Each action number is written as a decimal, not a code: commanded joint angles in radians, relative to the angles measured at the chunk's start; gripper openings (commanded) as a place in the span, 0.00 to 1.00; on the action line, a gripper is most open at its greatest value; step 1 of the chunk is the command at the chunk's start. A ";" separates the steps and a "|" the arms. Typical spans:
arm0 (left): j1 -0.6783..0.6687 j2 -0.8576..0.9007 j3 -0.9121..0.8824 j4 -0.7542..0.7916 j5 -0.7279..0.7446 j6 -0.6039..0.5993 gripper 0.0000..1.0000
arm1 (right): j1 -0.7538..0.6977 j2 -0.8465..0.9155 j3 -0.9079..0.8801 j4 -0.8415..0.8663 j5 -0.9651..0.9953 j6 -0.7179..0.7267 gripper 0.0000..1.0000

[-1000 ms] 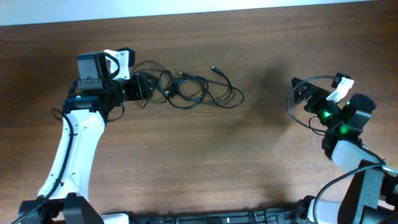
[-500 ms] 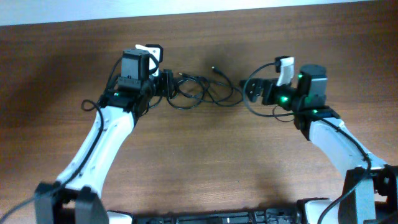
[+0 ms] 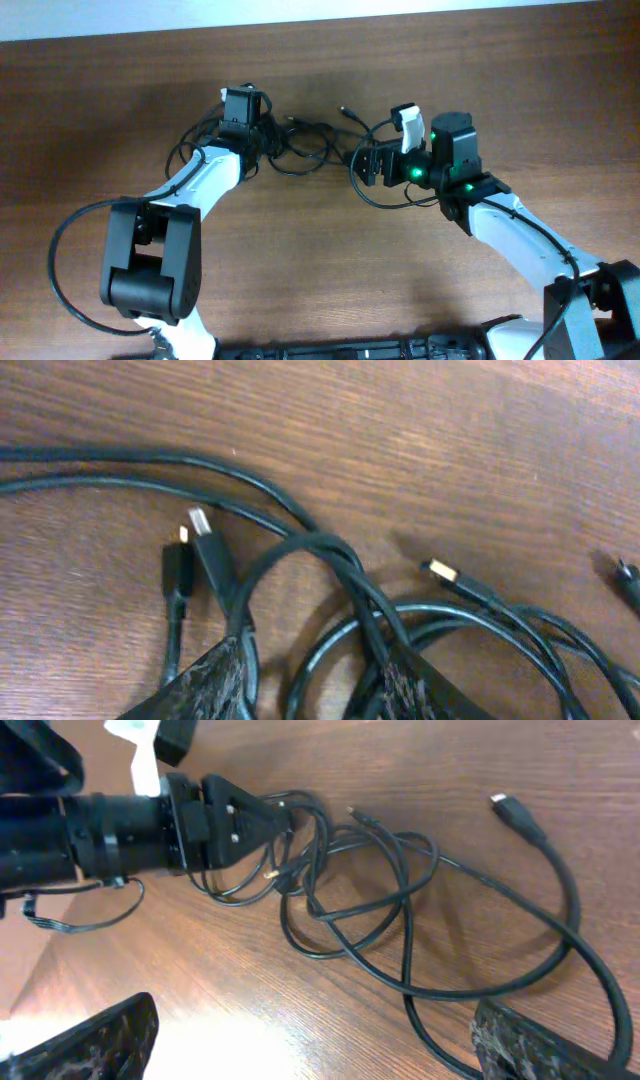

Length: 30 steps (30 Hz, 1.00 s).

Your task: Untangle cables

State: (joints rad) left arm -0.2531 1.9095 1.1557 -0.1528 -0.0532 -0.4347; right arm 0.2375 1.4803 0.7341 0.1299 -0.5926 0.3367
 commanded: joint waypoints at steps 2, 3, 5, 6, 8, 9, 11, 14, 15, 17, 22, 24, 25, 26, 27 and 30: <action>0.005 0.045 0.003 0.015 -0.068 -0.014 0.47 | 0.006 0.002 0.010 -0.030 0.034 -0.008 0.99; 0.005 0.056 0.003 0.022 -0.068 -0.014 0.46 | 0.006 0.002 0.010 -0.031 0.034 -0.008 0.98; 0.005 0.076 0.003 0.026 -0.066 -0.025 0.41 | 0.006 0.002 0.010 -0.030 0.034 -0.008 0.99; 0.005 0.086 0.003 0.026 -0.067 -0.024 0.39 | 0.006 0.002 0.010 -0.030 0.035 -0.008 0.99; 0.005 0.095 0.003 0.026 -0.066 -0.024 0.32 | 0.006 0.002 0.010 -0.030 0.049 -0.008 0.99; 0.005 0.097 0.003 0.024 -0.066 -0.024 0.18 | 0.006 0.002 0.010 -0.030 0.053 -0.008 0.99; 0.005 0.086 0.006 0.027 -0.062 -0.024 0.00 | 0.006 0.002 0.010 -0.031 0.053 -0.008 0.98; 0.005 -0.051 0.008 -0.005 0.033 0.047 0.00 | 0.006 0.002 0.010 -0.108 0.140 -0.052 0.99; 0.005 -0.100 0.008 -0.029 0.061 0.073 0.00 | 0.006 0.002 0.010 -0.125 0.122 -0.052 0.99; 0.005 -0.183 0.008 -0.078 0.110 0.120 0.00 | 0.011 0.002 0.010 -0.143 0.045 -0.053 0.98; 0.004 -0.371 0.007 -0.259 0.357 0.286 0.00 | 0.101 0.002 0.011 -0.126 -0.078 -0.051 0.99; 0.004 -0.378 0.007 -0.309 0.357 0.350 0.00 | 0.148 0.002 0.011 -0.093 -0.083 -0.046 0.99; 0.004 -0.378 0.007 -0.338 0.357 0.397 0.00 | 0.171 0.000 0.012 -0.067 -0.089 -0.019 0.99; 0.004 -0.378 0.007 -0.357 0.358 0.435 0.00 | 0.182 0.000 0.013 -0.041 -0.088 0.013 0.99; 0.004 -0.378 0.007 -0.362 0.362 0.455 0.00 | 0.187 0.000 0.013 -0.017 -0.082 0.048 0.99; 0.004 -0.378 0.007 -0.341 0.467 0.493 0.00 | 0.188 0.000 0.012 0.008 0.077 0.149 0.99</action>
State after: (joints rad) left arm -0.2501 1.5398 1.1572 -0.5117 0.2855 -0.0277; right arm 0.4210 1.4803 0.7368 0.1280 -0.6380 0.3935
